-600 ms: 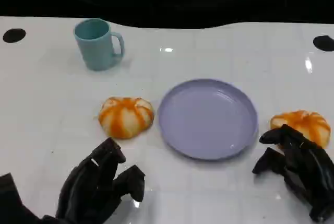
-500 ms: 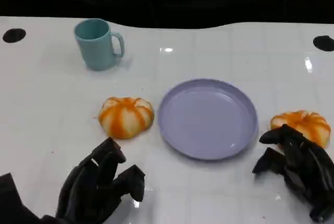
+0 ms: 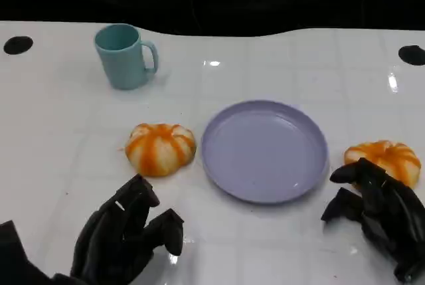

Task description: Grasp the bread from the table and place it into the plate.

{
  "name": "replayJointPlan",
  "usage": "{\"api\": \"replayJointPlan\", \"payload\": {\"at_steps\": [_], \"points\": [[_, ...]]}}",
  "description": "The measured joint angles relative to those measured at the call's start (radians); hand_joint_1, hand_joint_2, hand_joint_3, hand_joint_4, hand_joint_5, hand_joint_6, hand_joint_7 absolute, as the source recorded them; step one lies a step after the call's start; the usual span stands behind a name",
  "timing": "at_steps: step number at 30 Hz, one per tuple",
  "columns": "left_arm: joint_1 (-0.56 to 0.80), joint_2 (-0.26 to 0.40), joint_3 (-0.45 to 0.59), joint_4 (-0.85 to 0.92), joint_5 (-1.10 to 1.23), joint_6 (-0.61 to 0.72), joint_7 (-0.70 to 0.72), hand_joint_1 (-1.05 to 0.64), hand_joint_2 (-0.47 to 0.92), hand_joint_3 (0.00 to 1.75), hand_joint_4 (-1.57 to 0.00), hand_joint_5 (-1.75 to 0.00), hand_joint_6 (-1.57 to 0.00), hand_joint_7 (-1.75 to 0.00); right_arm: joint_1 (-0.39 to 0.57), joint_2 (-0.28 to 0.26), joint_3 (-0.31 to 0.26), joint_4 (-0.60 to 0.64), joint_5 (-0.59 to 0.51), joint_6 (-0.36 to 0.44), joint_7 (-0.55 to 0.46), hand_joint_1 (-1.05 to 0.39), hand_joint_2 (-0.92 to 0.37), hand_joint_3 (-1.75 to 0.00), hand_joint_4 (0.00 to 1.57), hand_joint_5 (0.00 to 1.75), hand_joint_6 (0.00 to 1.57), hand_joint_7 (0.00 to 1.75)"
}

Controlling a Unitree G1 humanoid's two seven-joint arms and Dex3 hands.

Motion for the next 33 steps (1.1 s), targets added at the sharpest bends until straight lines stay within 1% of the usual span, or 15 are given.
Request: {"api": "replayJointPlan", "payload": {"at_steps": [3,7,10,11,12,13,14,15,17,18,22,23,27,31,33], "points": [[0.000,0.000,0.000,0.000,0.005,-0.016,0.000,-0.56,0.92,0.27,-0.86,-1.75,-0.65,-1.72,0.000,-0.001,0.001,0.000,-0.007,-0.003,-0.001,-0.54,-0.92,-0.29,0.67,1.57,0.61,1.28],[-0.002,0.011,-0.014,-0.003,0.058,-0.060,0.000,-0.59,0.92,0.37,-0.66,-1.74,-0.49,-1.52,-0.003,-0.001,0.001,0.010,-0.008,-0.015,0.000,-0.54,-0.92,-0.29,0.67,1.56,0.61,1.27],[-0.002,0.022,-0.029,-0.012,0.107,-0.110,0.000,-0.60,0.92,0.38,-0.64,-1.75,-0.48,-1.50,-0.006,-0.001,0.001,0.018,-0.011,-0.023,0.000,-0.54,-0.92,-0.29,0.67,1.56,0.61,1.27],[-0.002,0.022,-0.031,-0.013,0.109,-0.114,0.000,-0.62,0.92,0.32,-0.54,-1.34,-0.42,-0.97,-0.006,-0.001,0.001,0.020,-0.012,-0.027,0.000,-0.54,-0.92,-0.26,0.67,1.56,0.61,1.26],[-0.002,0.025,-0.036,-0.015,0.138,-0.136,0.005,-0.63,0.92,0.29,-0.52,-1.16,-0.45,-0.68,-0.007,-0.001,0.000,0.020,-0.012,-0.028,0.000,-0.54,-0.92,-0.25,0.68,1.55,0.61,1.26],[-0.002,0.037,-0.049,-0.025,0.188,-0.175,0.014,-0.63,0.92,0.28,-0.51,-1.07,-0.47,-0.54,-0.009,0.000,-0.001,0.021,-0.012,-0.023,-0.001,-0.54,-0.92,-0.25,0.68,1.55,0.61,1.26],[-0.004,0.050,-0.059,-0.039,0.231,-0.214,0.024,-0.64,0.92,0.24,-0.37,-0.97,-0.41,-0.37,-0.012,0.000,-0.002,0.021,-0.011,-0.015,-0.002,-0.54,-0.92,-0.25,0.67,1.55,0.61,1.26],[-0.011,0.064,-0.069,-0.051,0.280,-0.258,0.040,-0.64,0.92,0.23,-0.32,-0.94,-0.40,-0.30,-0.014,0.000,-0.003,0.021,-0.010,-0.009,-0.003,-0.54,-0.92,-0.25,0.67,1.54,0.61,1.26],[-0.031,0.100,-0.089,-0.078,0.377,-0.338,0.072,-0.64,0.92,0.21,-0.26,-0.89,-0.38,-0.23,-0.018,0.000,-0.004,0.021,-0.010,0.000,-0.009,-0.54,-0.92,-0.26,0.67,1.54,0.60,1.26],[-0.039,0.114,-0.097,-0.086,0.405,-0.366,0.083,-0.64,0.92,0.19,-0.25,-0.81,-0.38,-0.17,-0.019,0.000,-0.004,0.021,-0.010,0.002,-0.010,-0.53,-0.92,-0.27,0.67,1.54,0.60,1.26],[-0.045,0.161,-0.132,-0.126,0.566,-0.420,0.176,-0.64,0.92,0.18,-0.24,-0.73,-0.39,-0.11,-0.019,0.001,-0.001,0.021,-0.016,-0.003,-0.011,-0.52,-0.92,-0.29,0.66,1.54,0.60,1.27],[-0.045,0.168,-0.137,-0.131,0.584,-0.426,0.191,-0.60,0.92,0.13,-0.15,-0.67,-0.36,-0.08,-0.019,0.001,-0.001,0.021,-0.018,-0.005,-0.011,-0.53,-0.92,-0.30,0.66,1.54,0.59,1.27],[-0.070,0.213,-0.168,-0.149,0.769,-0.468,0.298,-0.57,0.92,0.09,-0.06,-0.62,-0.32,-0.04,-0.021,-0.001,-0.003,0.029,-0.019,-0.013,-0.006,-0.53,-0.92,-0.29,0.67,1.55,0.60,1.26],[-0.145,0.311,-0.200,-0.132,0.992,-0.567,0.424,-0.55,0.92,0.04,-0.01,-0.54,-0.30,-0.02,-0.027,-0.002,-0.008,0.041,-0.013,-0.013,0.008,-0.52,-0.92,-0.28,0.67,1.54,0.60,1.25],[-0.171,0.344,-0.214,-0.110,1.051,-0.601,0.472,-0.57,0.91,0.02,-0.01,-0.43,-0.25,-0.01,-0.029,-0.002,-0.009,0.045,-0.011,-0.015,0.017,-0.53,-0.92,-0.28,0.67,1.55,0.61,1.24]]}}
